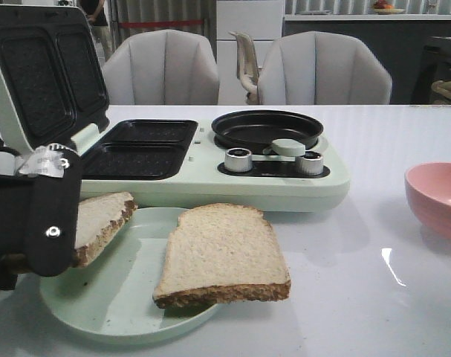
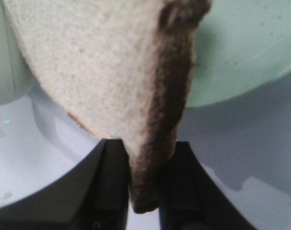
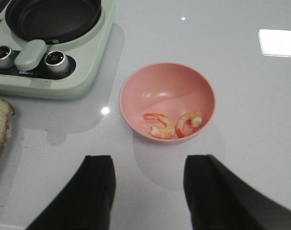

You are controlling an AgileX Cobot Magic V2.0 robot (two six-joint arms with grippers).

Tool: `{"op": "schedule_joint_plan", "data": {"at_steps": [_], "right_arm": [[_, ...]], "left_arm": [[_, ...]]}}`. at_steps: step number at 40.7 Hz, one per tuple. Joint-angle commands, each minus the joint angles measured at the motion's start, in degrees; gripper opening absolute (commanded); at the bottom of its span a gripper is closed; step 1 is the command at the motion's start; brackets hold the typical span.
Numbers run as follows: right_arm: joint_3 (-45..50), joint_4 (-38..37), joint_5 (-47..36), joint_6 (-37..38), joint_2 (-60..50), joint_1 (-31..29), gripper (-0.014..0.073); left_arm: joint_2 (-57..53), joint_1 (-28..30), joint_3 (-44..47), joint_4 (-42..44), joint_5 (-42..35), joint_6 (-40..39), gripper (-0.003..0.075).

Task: Make breakfast with bread and shrimp
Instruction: 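Grasp the bread slice nearest the sandwich maker hinge with the left gripper, then lift the bread with the left gripper and lay it on the waffle plate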

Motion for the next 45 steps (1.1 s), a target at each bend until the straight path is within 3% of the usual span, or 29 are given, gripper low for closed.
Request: {"op": "schedule_joint_plan", "data": {"at_steps": [1, 10, 18, 27, 45], "right_arm": [[-1.64, 0.15, -3.80, 0.01, 0.55, -0.30, 0.0454], [-1.64, 0.15, -3.80, 0.01, 0.55, -0.30, 0.0454], [-1.64, 0.15, -3.80, 0.01, 0.55, -0.30, 0.0454], [-1.64, 0.15, -3.80, 0.01, 0.55, -0.30, 0.0454], [-1.64, 0.15, -3.80, 0.01, 0.55, -0.30, 0.0454]], "left_arm": [[-2.91, -1.85, -1.22, -0.62, 5.42, -0.87, 0.0101], [-12.48, -8.78, -1.22, -2.46, 15.49, -0.67, 0.0100], [-22.73, -13.49, -2.94, 4.79, 21.81, -0.49, 0.0100], [-21.40, -8.42, -12.71, 8.49, 20.78, 2.52, 0.0100], [1.63, 9.84, -37.22, 9.98, 3.37, 5.50, 0.0099]]}}
